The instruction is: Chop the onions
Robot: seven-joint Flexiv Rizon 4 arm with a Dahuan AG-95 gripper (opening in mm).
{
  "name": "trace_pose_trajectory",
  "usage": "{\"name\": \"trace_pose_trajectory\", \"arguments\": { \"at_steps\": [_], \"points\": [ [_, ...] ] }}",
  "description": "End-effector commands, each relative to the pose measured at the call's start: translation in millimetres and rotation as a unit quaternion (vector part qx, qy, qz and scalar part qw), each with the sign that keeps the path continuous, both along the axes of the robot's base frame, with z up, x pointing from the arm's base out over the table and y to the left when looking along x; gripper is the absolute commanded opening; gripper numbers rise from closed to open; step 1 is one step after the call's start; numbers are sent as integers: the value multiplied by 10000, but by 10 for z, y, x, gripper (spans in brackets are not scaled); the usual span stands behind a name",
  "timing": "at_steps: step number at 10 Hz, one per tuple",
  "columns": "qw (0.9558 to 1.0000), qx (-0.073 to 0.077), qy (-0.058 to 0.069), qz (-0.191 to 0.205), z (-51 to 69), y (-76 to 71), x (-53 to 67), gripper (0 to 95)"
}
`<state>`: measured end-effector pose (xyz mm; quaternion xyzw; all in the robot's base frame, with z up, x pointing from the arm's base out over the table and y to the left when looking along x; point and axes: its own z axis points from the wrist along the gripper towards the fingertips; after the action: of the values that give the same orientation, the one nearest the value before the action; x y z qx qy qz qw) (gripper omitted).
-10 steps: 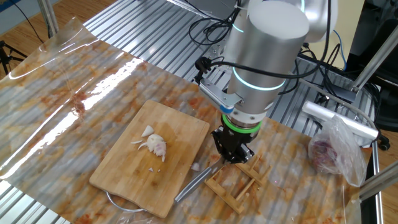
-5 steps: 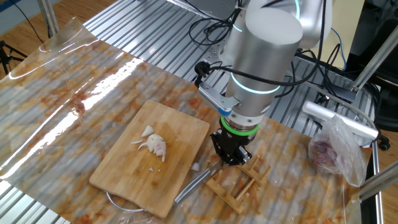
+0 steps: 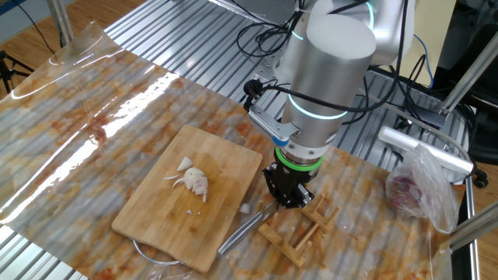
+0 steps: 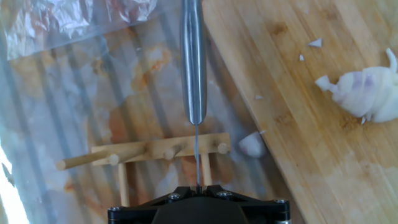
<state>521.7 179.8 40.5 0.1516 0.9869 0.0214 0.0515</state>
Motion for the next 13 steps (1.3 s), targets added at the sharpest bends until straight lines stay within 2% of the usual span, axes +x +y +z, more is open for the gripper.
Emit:
{"name": "trace_pose_trajectory", "arguments": {
  "at_steps": [1, 2, 3, 7, 10, 11, 13],
  "points": [
    [10000, -22, 80, -25, 19, 8, -19, 0],
    [10000, -22, 80, -25, 19, 8, -19, 0],
    [9999, -20, 95, -52, 3, 10, -19, 190],
    [9998, -58, 149, -85, 37, 53, -48, 190],
    [9996, -129, 189, -154, 204, 112, -105, 190],
    [9995, -145, 231, -134, 295, 114, -117, 190],
    [9990, -196, 395, -105, 530, 94, -149, 190]
  ]
}}
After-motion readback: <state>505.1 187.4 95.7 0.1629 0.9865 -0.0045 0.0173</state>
